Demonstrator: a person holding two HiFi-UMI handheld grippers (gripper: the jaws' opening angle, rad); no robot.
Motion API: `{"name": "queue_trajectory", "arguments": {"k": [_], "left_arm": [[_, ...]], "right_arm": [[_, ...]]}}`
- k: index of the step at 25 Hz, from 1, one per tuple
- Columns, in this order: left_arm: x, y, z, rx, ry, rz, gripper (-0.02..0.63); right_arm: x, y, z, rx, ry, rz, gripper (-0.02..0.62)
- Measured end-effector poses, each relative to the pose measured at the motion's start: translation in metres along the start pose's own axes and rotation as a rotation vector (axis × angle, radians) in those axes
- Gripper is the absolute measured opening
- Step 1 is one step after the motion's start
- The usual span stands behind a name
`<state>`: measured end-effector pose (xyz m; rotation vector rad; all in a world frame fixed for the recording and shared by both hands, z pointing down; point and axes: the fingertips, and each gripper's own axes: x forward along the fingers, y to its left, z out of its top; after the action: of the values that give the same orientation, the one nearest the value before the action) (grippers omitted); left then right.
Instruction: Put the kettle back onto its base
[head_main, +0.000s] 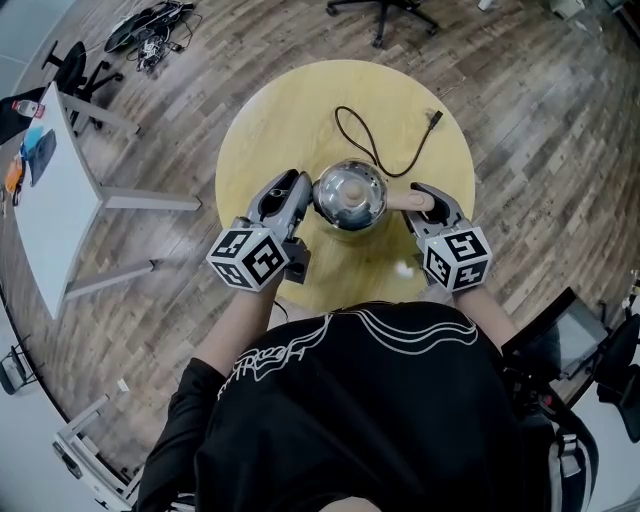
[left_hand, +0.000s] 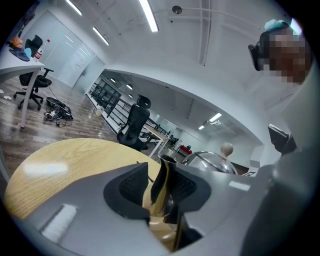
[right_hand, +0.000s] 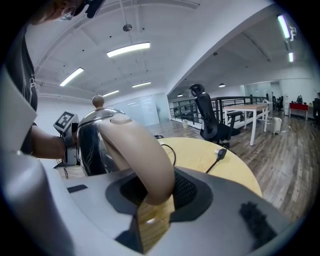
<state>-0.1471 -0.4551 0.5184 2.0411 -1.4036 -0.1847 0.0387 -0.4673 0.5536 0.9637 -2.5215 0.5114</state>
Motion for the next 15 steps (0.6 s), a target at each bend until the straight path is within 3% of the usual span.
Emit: {"name": "queue_trajectory", "arguments": {"k": [4,8,15], "left_arm": [[-0.002,0.009,0.0,-0.004,0.004,0.058,0.144],[-0.018,0.018,-0.001,-0.009,-0.01,0.122,0.191],[-0.027,0.024,-0.003,0.011,-0.017,0.207,0.252]], "right_arm": [[0.001,-0.002,-0.001,0.003,-0.003,-0.019,0.125],[-0.008,0.004,-0.005,-0.012,-0.003,-0.07,0.178],[-0.039,0.018,-0.019,-0.005,-0.004,-0.121,0.178]]}}
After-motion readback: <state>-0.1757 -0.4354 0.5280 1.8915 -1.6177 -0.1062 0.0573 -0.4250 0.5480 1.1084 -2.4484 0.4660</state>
